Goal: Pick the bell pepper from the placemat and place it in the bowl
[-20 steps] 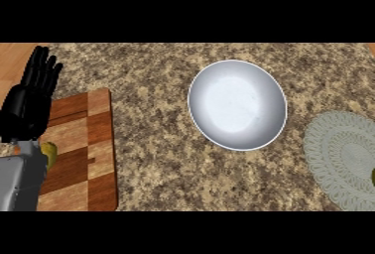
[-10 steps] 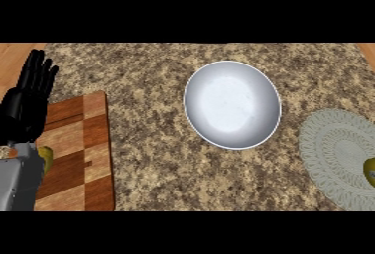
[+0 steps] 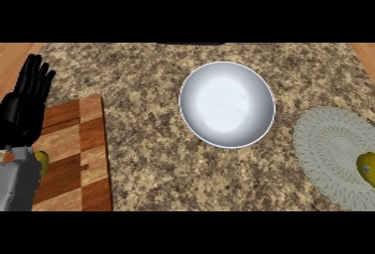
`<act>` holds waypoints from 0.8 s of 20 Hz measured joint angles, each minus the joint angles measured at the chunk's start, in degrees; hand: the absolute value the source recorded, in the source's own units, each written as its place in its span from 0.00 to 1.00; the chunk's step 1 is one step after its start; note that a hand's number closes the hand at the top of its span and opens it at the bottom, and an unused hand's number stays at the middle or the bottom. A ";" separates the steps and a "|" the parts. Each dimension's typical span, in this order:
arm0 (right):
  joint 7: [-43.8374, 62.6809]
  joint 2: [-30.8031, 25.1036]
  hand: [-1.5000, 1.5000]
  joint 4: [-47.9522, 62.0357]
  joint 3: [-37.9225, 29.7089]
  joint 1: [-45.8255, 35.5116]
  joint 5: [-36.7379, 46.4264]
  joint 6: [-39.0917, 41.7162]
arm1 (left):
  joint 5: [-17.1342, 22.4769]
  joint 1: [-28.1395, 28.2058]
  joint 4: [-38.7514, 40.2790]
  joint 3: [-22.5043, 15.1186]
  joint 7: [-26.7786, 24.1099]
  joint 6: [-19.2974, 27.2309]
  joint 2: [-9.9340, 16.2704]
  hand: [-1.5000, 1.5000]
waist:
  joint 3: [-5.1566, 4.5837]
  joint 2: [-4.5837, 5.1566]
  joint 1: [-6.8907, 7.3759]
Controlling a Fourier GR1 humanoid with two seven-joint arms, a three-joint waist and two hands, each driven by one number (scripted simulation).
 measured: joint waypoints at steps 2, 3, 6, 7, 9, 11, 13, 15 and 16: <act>2.48 2.36 1.00 -1.48 1.39 -1.25 -0.87 1.40 | 0.24 -0.08 0.59 0.61 -0.37 -0.16 0.35 0.50 | -0.01 -0.06 -0.43; 3.65 3.78 1.00 -2.28 2.07 -1.50 -1.21 1.65 | 0.54 -0.01 0.41 0.91 -0.12 -0.39 0.66 0.50 | -0.02 -0.10 -0.53; 7.96 7.21 1.00 -5.06 4.34 -2.97 -2.07 3.84 | 0.52 -0.03 0.37 1.24 0.21 -0.16 0.85 0.50 | 0.00 -0.18 -0.97; 8.93 8.38 1.00 -6.15 4.95 -2.52 -2.42 4.12 | 0.68 0.14 0.16 1.49 0.50 -0.21 1.06 0.50 | -0.01 -0.22 -1.10; 11.40 10.88 1.00 -8.45 6.18 -1.81 -3.17 5.06 | 1.13 1.33 -0.60 1.89 0.35 -0.60 1.17 0.50 | 0.01 -0.30 -1.27; 13.42 13.27 1.00 -10.38 7.21 -0.95 -3.77 5.69 | 1.59 1.39 -0.51 2.48 0.26 -1.07 1.65 0.50 | 0.02 -0.25 -1.39; 15.86 15.57 1.00 -12.64 8.16 -0.09 -4.32 6.60 | 1.27 1.20 0.00 2.29 -0.04 -0.84 1.33 0.50 | 0.04 -0.21 -1.59; 17.87 18.22 1.00 -15.57 9.19 1.67 -4.50 6.74 | 1.06 1.30 -0.07 2.15 -0.15 -0.68 1.09 0.50 | 0.04 -0.20 -1.69; 18.99 19.75 1.00 -16.99 9.76 2.67 -4.45 6.58 | 1.00 1.23 -0.75 1.98 0.42 -0.49 1.03 0.50 | 0.05 -0.22 -1.71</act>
